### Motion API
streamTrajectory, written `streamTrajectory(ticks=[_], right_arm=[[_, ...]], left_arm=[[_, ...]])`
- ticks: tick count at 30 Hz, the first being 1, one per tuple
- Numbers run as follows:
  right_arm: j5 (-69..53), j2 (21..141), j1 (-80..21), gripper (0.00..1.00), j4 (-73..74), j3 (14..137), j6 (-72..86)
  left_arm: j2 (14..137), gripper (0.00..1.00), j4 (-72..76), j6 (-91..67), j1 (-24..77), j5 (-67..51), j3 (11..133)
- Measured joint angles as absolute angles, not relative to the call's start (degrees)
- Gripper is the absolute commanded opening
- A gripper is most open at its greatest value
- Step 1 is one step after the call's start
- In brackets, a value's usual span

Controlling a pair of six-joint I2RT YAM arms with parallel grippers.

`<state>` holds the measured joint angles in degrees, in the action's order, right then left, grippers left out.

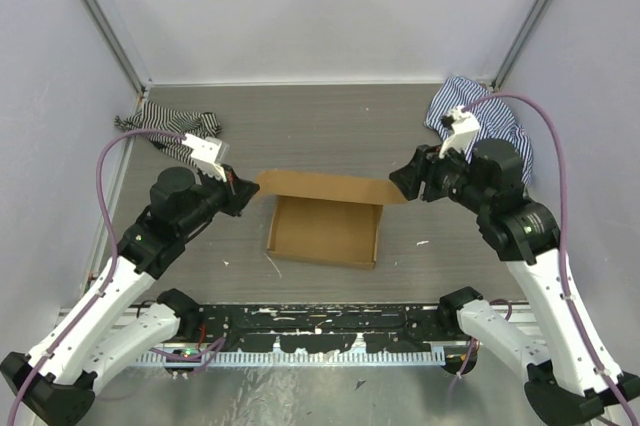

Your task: Fold the paper box

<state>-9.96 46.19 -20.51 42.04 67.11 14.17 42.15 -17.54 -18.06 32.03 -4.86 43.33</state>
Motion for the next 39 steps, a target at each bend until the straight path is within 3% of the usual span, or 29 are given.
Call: streamTrajectory(ticks=[7, 23, 34, 39], right_arm=[[-22.35, 55.27, -20.60, 0.59, 40.69, 67.11, 9.76], [-23.27, 66.76, -20.62, 0.60, 35.86, 77.23, 3.86], [-35.73, 75.02, -20.75, 0.62, 42.35, 84.01, -9.72], [-40.91, 80.36, -21.41, 0.62, 45.98, 92.68, -17.65]], left_arm=[[45.54, 0.02, -17.47, -16.10, 32.03, -4.36, 48.05], [45.89, 0.02, -16.38, -12.84, 32.03, -4.58, 49.08], [46.65, 0.02, -13.50, -11.57, 32.03, -7.20, 48.53], [47.81, 0.03, -12.78, -11.35, 32.03, -8.16, 48.42]])
